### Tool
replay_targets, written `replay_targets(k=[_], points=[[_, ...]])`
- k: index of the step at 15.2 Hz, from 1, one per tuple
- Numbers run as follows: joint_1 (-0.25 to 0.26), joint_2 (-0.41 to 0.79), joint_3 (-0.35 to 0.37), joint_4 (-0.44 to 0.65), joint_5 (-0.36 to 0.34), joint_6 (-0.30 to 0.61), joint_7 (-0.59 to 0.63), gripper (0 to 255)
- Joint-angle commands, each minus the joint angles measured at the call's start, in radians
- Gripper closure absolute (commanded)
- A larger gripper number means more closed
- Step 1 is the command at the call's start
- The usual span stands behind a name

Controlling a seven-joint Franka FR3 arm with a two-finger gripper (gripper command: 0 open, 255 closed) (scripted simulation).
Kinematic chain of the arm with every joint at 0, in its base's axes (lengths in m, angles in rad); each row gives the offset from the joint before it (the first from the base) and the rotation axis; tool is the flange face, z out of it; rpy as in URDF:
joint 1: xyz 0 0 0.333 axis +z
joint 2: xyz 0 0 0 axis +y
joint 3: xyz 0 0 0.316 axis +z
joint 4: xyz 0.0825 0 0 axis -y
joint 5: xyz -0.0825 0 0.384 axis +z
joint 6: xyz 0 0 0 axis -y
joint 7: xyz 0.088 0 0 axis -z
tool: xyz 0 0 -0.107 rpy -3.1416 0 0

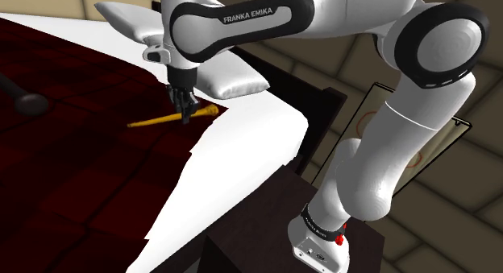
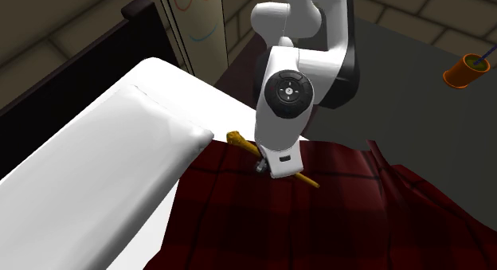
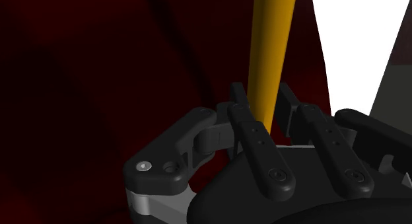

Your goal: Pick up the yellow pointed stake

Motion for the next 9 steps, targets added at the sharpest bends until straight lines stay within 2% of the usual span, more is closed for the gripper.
replay_targets(k=[1,7,9], points=[[0.000,-0.008,0.000,0.019,0.000,-0.028,-0.001,255],[0.000,-0.025,0.000,0.081,0.000,-0.107,-0.002,255],[0.000,-0.026,0.000,0.083,0.000,-0.109,-0.002,255]])
